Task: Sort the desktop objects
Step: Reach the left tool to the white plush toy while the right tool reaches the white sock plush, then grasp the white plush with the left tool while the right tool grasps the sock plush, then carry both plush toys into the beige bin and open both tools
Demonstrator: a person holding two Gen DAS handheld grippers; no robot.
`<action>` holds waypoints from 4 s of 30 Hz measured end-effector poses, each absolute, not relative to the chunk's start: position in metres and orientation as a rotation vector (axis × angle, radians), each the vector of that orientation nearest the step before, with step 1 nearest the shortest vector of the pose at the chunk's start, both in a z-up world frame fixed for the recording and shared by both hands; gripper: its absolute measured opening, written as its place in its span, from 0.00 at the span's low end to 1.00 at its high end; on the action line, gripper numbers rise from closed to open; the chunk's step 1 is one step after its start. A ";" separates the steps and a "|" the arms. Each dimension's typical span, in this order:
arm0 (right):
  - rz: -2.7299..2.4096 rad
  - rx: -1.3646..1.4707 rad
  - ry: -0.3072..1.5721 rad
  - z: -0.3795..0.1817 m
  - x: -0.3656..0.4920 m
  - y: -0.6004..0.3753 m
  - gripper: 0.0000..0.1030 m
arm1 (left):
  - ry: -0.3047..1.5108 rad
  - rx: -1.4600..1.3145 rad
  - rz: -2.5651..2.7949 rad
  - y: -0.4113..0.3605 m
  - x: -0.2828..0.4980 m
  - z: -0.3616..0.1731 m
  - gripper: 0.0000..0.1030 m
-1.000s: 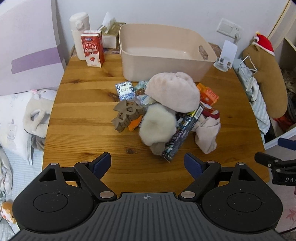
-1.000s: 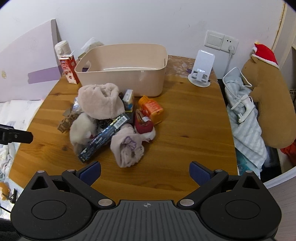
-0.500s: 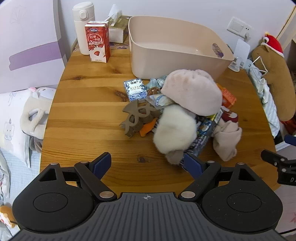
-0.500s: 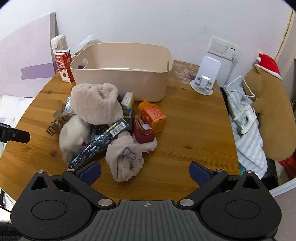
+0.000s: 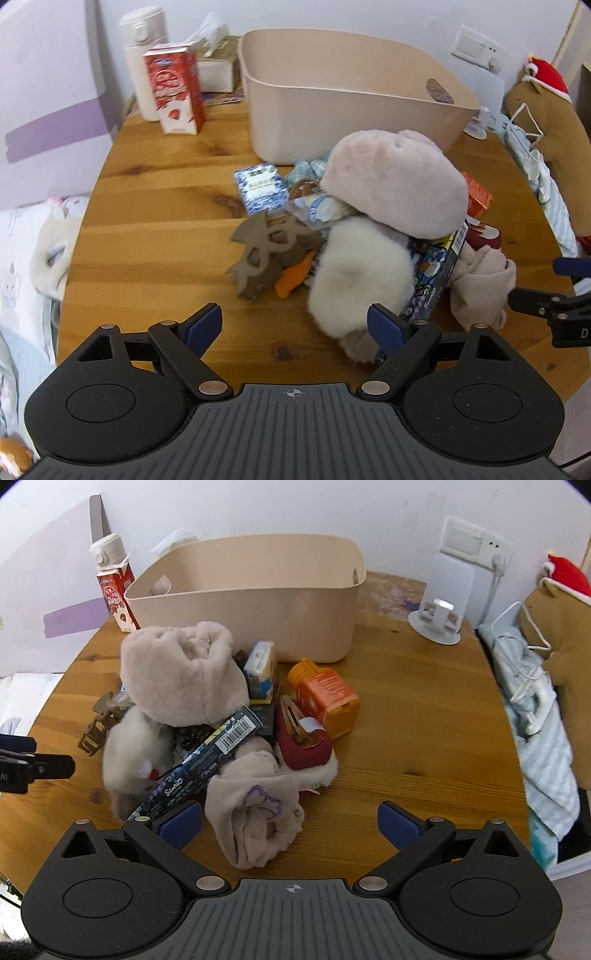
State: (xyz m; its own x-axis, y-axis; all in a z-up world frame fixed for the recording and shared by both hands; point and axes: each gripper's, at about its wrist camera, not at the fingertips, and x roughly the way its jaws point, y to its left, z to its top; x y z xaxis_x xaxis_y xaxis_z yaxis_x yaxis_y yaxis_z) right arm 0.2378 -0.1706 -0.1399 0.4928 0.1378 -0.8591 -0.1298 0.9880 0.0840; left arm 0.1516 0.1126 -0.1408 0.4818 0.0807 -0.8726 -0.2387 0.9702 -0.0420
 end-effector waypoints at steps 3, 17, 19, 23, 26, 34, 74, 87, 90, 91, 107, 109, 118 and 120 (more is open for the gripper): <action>0.180 -0.008 1.052 -0.147 0.245 -0.168 0.99 | 1.054 -0.163 0.194 0.106 0.162 -0.148 0.85; 0.251 0.008 1.114 -0.173 0.266 -0.159 0.87 | 1.093 -0.234 0.266 0.102 0.200 -0.173 0.85; 0.250 0.014 1.118 -0.174 0.268 -0.160 0.86 | 1.093 -0.236 0.252 0.100 0.205 -0.176 0.85; 0.264 0.046 1.139 -0.179 0.269 -0.163 0.75 | 1.096 -0.235 0.223 0.097 0.214 -0.181 0.84; 0.273 0.050 1.157 -0.183 0.269 -0.162 0.59 | 1.090 -0.256 0.176 0.095 0.217 -0.182 0.70; 0.290 0.031 1.165 -0.179 0.264 -0.164 0.42 | 1.110 -0.321 0.143 0.093 0.213 -0.193 0.19; 0.148 0.126 0.928 -0.083 0.267 -0.200 0.38 | 0.843 -0.381 0.357 0.156 0.169 -0.092 0.14; 0.191 0.107 0.858 -0.063 0.319 -0.204 0.38 | 0.711 -0.471 0.751 0.188 0.194 -0.059 0.14; 0.202 0.096 0.839 -0.058 0.335 -0.204 0.38 | 0.697 -0.447 0.761 0.199 0.206 -0.051 0.14; 0.205 0.090 0.832 -0.057 0.341 -0.204 0.38 | 0.692 -0.447 0.775 0.202 0.210 -0.048 0.14; 0.250 0.043 0.815 -0.065 0.431 -0.187 0.38 | 0.729 -0.381 0.834 0.255 0.295 -0.059 0.14; 0.255 0.044 0.824 -0.071 0.439 -0.185 0.38 | 0.745 -0.388 0.849 0.264 0.302 -0.065 0.14; 0.240 0.091 0.906 -0.108 0.469 -0.181 0.39 | 0.854 -0.423 0.894 0.289 0.324 -0.102 0.14; 0.239 0.087 0.921 -0.115 0.474 -0.182 0.39 | 0.868 -0.426 0.893 0.291 0.326 -0.109 0.14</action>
State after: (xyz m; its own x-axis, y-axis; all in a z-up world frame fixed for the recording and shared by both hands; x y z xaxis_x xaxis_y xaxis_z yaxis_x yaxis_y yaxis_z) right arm 0.4745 -0.1816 -0.1151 0.5806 0.2415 -0.7776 -0.1676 0.9700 0.1761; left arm 0.3263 0.2907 -0.1093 0.3300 0.4970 -0.8025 -0.8165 0.5770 0.0216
